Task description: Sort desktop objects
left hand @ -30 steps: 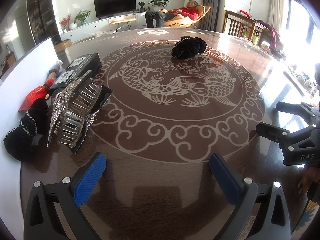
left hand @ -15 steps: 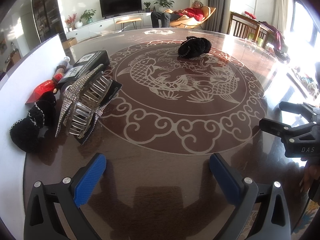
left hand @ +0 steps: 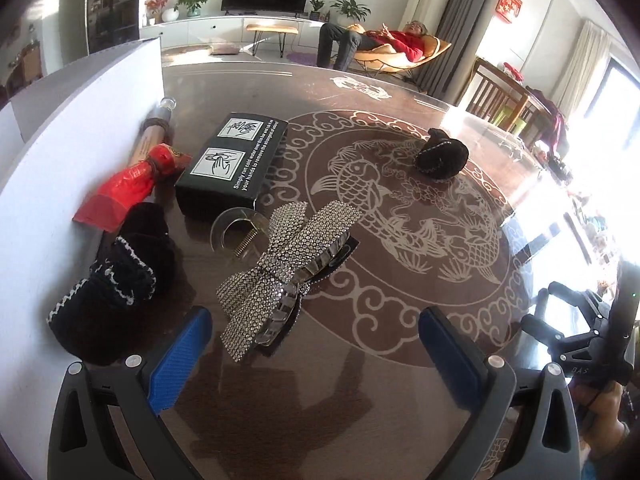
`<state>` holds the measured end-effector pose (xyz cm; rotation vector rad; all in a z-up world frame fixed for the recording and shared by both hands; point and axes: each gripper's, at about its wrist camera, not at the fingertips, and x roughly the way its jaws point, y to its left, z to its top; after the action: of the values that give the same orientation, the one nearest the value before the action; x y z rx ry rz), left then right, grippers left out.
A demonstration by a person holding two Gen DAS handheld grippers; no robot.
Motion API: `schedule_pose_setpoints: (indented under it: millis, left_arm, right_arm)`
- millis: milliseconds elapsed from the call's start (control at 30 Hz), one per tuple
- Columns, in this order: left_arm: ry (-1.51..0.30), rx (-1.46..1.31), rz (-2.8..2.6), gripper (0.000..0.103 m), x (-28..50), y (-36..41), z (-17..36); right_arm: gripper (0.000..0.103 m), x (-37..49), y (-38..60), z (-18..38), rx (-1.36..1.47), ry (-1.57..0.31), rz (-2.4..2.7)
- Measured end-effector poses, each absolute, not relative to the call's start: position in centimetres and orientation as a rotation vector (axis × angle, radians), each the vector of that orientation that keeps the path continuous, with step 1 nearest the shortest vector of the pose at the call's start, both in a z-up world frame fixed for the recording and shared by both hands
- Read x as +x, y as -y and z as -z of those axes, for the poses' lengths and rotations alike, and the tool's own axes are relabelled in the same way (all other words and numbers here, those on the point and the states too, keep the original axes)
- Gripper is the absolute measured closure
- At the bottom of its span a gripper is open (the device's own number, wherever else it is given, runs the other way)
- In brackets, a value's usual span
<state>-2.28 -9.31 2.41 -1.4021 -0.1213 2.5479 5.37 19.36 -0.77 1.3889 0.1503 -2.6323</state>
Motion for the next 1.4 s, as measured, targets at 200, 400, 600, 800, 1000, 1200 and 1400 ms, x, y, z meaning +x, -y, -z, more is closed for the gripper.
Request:
schedule_pose_setpoints:
  millis: [200,400,600,800,1000,1200,1400]
  left_arm:
    - [-0.189,-1.469,-2.496,0.0,-4.5,6.3,-0.4]
    - [-0.201,-1.392,-2.555,0.034,-4.9,5.9,-0.6]
    - [-0.14,-1.406,-2.68,0.057,-1.5,6.9,-1.3]
    - [0.048,-1.465,-2.822,0.056,1.8,8.2,-1.1]
    - [-0.082,-1.433,-2.7,0.001,1.5,6.2,0.1]
    - [-0.095,-1.415,-2.664,0.0,1.5,6.2,0.3]
    - [-0.084,-1.416,-2.671,0.0,1.4,6.2,0.2]
  right_arm:
    - [0.0,5.5,-19.2,0.7,1.385,-0.157,2.626]
    - [0.0,5.7,-18.8,0.7,1.375,-0.171,2.614]
    - [0.0,5.9,-18.6,0.7,1.362,-0.197,2.612]
    - [0.0,6.0,-18.4,0.5,1.351,-0.227,2.624]
    - [0.0,5.8,-18.7,0.5,1.359,-0.206,2.615]
    - [0.0,5.8,-18.8,0.6,1.362,-0.2,2.615]
    - [0.0,5.7,-18.9,0.7,1.372,-0.173,2.603]
